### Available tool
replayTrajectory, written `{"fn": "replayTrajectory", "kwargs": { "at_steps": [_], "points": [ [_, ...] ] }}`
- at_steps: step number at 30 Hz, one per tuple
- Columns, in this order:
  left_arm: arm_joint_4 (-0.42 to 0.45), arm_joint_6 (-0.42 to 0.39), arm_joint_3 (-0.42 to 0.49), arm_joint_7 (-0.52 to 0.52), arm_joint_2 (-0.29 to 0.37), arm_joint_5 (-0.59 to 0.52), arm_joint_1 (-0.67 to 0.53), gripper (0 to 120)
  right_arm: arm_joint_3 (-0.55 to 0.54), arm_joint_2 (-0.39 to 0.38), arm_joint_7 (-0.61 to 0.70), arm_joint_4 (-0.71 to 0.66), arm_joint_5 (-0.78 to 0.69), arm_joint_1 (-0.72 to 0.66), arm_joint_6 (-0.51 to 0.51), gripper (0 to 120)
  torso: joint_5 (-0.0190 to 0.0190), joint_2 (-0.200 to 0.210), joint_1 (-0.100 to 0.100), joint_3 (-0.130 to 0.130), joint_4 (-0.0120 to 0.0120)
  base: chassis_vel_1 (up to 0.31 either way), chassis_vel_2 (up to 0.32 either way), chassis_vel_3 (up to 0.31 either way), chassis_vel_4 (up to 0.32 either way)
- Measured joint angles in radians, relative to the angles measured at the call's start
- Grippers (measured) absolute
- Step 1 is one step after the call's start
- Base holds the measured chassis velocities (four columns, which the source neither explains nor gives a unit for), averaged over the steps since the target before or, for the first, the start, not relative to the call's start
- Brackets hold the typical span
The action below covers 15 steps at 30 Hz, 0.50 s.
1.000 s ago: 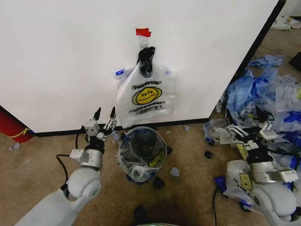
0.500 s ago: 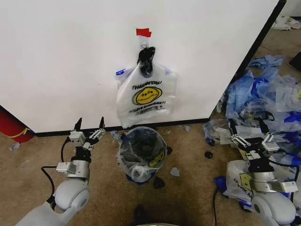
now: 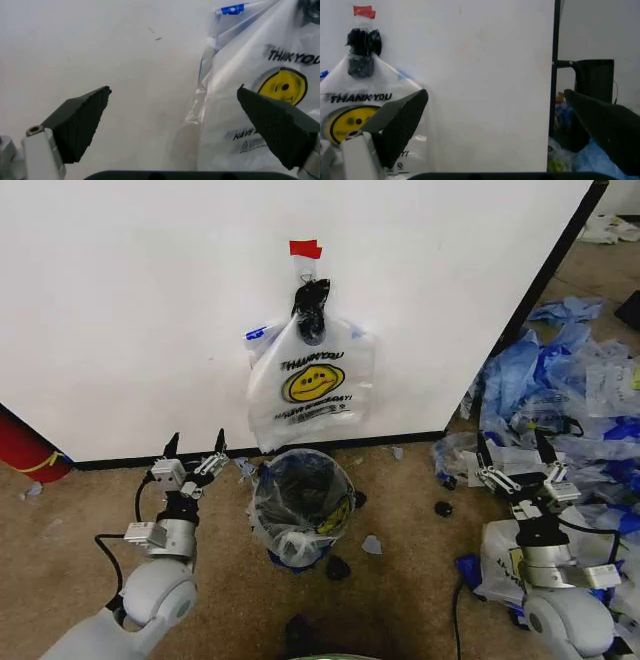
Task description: Pick up the garbage bag from the wall and place it over the trash bin.
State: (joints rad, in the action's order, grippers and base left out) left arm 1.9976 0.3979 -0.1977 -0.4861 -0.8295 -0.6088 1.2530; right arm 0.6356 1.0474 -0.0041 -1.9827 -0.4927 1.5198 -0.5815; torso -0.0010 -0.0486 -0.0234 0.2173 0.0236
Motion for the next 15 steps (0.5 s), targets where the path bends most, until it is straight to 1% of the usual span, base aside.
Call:
{"fn": "replayTrajectory", "kwargs": {
  "at_steps": [15],
  "points": [
    [0.007,-0.015,0.008,-0.009,-0.007,-0.006,-0.004,100,-0.005,-0.005,-0.032,0.003,-0.004,0.006,0.000,100,0.0000,0.000,0.000,0.000,0.0000,0.000,0.000,0.000,0.000]
  ]
}}
